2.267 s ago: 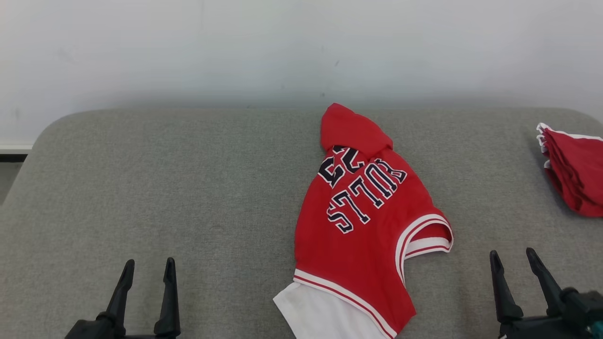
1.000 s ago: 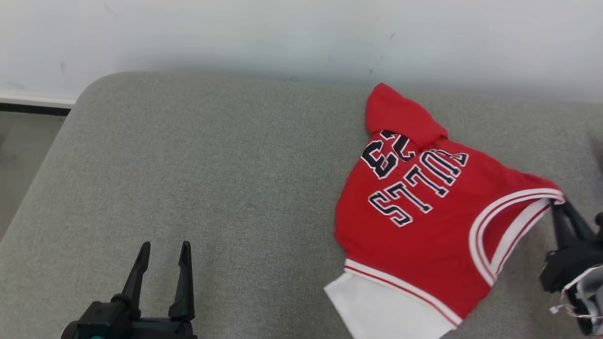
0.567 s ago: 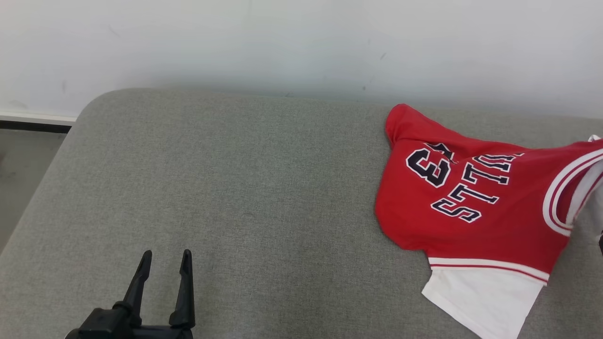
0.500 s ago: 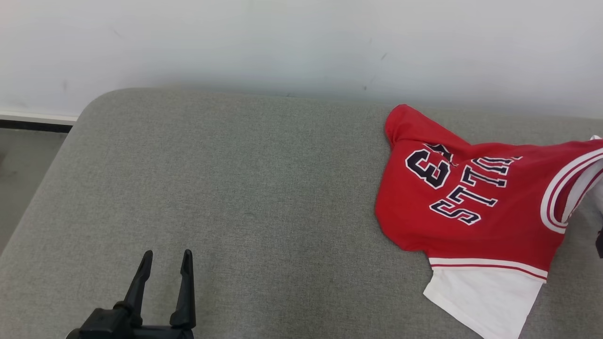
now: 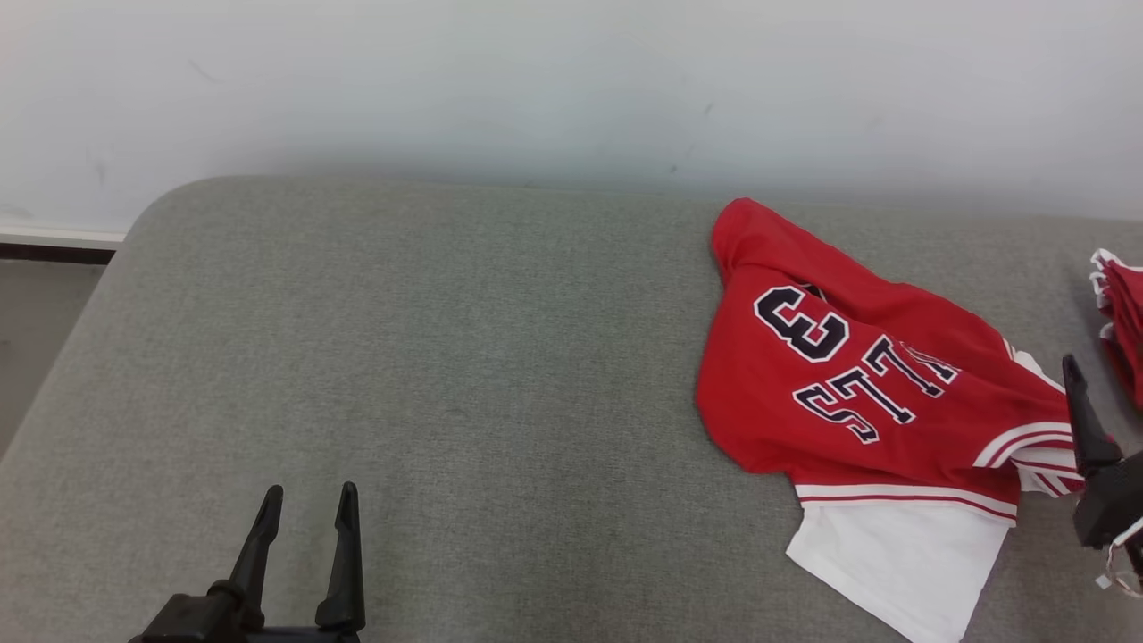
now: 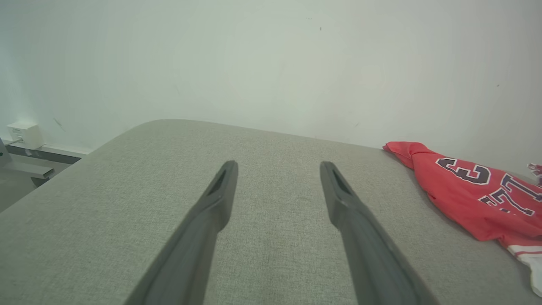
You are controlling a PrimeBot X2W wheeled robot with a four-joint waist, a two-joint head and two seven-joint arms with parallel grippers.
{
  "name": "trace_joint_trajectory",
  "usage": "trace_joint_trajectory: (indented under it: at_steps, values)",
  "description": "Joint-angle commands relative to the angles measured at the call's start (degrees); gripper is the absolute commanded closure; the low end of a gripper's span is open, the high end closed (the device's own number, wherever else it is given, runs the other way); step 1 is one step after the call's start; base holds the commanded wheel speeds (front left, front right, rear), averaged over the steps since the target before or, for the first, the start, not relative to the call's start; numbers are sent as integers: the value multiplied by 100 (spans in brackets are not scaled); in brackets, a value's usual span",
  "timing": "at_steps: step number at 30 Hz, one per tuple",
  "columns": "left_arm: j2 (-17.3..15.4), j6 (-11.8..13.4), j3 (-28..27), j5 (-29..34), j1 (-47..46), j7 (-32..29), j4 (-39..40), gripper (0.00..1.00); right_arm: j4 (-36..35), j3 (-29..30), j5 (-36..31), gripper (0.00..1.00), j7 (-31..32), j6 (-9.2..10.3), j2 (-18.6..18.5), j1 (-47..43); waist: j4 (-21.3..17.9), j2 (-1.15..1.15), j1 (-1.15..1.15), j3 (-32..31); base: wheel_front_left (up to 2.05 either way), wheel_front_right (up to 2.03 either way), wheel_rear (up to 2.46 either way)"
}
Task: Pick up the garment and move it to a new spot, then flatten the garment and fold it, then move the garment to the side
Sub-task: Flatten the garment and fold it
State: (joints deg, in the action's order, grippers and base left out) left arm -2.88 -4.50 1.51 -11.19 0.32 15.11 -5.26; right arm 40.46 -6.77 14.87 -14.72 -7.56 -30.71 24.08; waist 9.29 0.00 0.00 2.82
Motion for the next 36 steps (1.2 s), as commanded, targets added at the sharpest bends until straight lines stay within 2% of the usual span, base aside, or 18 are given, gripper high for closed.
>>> trace_joint_trajectory:
  at_steps: [1,8,14,19,24,31,36]
  values:
    - [-3,-2,-9,-52,11,4,-5,0,-114,56,77,0,-40,16,52,-127,-78,0,0,13,0,0,0]
    - [-6,31,-91,6,32,4,64,0,-1384,590,179,0,-50,16,467,-953,-354,0,0,49,0,0,0]
    - [-4,-1,-175,44,-58,4,65,0,-2554,1026,43,0,-52,16,1093,-1769,-485,0,0,77,0,0,0]
    - [-4,-13,-203,69,-64,4,100,0,-3276,1078,13,0,-53,16,1561,-2304,-552,0,0,111,0,0,0]
    - [-4,12,-201,74,-68,4,126,0,-3535,1070,-21,0,-53,16,1838,-2525,-613,0,0,165,0,0,0]
    - [-2,-43,-109,152,-362,4,43,0,-3593,931,5,0,-53,16,1897,-2354,-808,0,0,346,0,0,0]
    - [-22,-147,146,167,-1055,4,-379,0,-3579,830,27,0,-54,16,1915,-2161,-1062,0,0,517,0,0,0]
